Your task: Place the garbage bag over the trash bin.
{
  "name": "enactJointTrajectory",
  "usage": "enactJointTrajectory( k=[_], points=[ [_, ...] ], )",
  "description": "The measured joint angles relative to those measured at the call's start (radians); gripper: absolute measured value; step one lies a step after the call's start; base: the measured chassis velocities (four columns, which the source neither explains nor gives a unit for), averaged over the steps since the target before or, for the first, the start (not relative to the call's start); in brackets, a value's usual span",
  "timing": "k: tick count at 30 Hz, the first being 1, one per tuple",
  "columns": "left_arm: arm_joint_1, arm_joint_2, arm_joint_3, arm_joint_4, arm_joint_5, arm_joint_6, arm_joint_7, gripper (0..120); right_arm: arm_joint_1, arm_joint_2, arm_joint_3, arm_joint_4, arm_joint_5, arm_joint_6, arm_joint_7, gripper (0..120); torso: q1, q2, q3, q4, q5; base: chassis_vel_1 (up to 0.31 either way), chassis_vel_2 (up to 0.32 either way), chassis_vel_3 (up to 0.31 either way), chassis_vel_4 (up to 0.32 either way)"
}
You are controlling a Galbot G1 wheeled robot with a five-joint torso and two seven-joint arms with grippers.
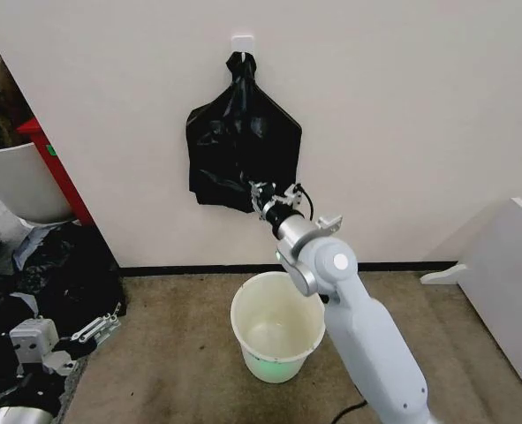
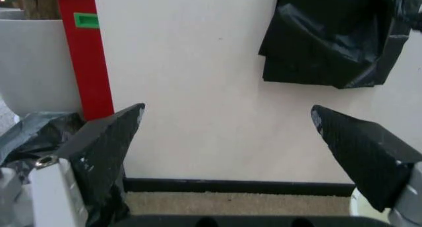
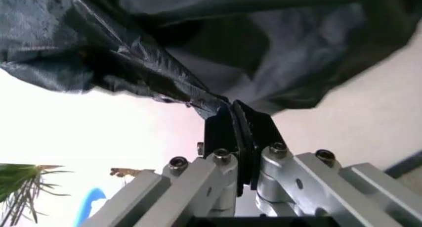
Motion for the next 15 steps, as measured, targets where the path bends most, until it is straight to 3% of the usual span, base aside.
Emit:
enactJointTrajectory(
  k=[15],
  points=[
    [0.000, -0.001, 0.002, 0.000, 0.001, -0.001, 0.001, 100, -0.159, -0.040, -0.012, 0.057, -0.037, -0.007, -0.008, 0, 0.000, 0.000, 0.000, 0.0000, -0.0001, 0.000, 0.000, 0.000, 0.000]
  ],
)
